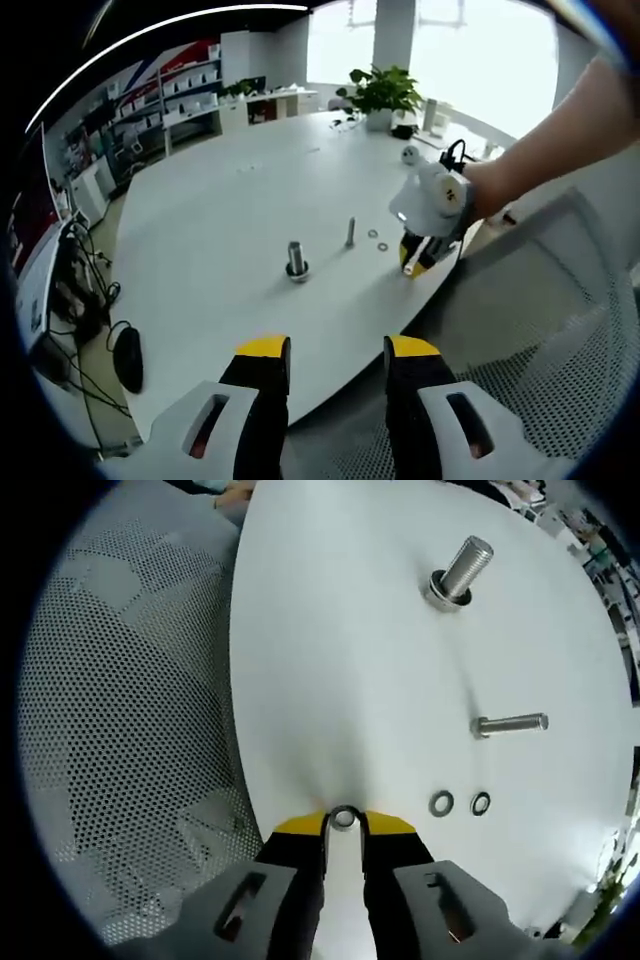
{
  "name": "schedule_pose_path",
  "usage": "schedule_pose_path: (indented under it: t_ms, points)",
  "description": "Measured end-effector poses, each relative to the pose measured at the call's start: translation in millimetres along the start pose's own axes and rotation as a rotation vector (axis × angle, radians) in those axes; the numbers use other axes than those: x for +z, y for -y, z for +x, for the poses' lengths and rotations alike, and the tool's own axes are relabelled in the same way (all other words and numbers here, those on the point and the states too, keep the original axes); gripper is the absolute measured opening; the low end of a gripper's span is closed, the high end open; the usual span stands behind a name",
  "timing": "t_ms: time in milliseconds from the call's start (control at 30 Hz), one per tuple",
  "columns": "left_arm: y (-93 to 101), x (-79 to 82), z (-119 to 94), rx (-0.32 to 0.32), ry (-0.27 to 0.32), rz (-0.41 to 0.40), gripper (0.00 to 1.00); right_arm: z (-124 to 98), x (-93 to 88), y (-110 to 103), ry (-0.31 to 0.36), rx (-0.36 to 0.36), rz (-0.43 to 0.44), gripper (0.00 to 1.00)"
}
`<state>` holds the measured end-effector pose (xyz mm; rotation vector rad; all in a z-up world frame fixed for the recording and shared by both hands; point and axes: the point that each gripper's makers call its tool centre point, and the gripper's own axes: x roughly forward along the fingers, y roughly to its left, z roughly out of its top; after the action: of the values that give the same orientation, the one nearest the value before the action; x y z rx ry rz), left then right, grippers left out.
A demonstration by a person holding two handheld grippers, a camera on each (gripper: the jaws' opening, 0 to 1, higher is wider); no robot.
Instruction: Place the washer onto the threaded stud by aligning its center hole with the stud, sliding it down to the base, and recovering from edge contact or off-axis alignment until the washer reaches the visible bottom stop.
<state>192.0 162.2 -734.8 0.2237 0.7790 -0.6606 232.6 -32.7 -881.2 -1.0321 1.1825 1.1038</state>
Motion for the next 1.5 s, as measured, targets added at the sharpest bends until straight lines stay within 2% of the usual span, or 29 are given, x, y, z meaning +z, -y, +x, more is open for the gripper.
schedule_pose_path:
  t_ms: [333,567,767,1100,1500]
  points:
    - [0.7,2.5,-0.8,-0.002,0.012,0.002,0.36,-0.9,0.3,0.1,0.017,-0.02,0.051,0.14]
    - [-1.1,2.9,-0.8,0.006,0.014,-0.001,0.37,-0.9,0.2,2.3,0.053,-0.023,0.135,0.14]
    - [-2.3,4.9,-1.3,0.01,0.024,-0.004,0.37,-1.3,0.8,2.7,0.081,-0.035,0.176,0.13]
    - [-3.8,5.2,-0.8,0.014,0.025,-0.007,0.37,-1.9,-2.5,5.7,0.098,-0.043,0.267,0.13]
    - [-3.6,5.4,-0.1,0.015,0.023,-0.003,0.37,-7.0,-2.9,11.7,0.131,-0.06,0.3,0.13]
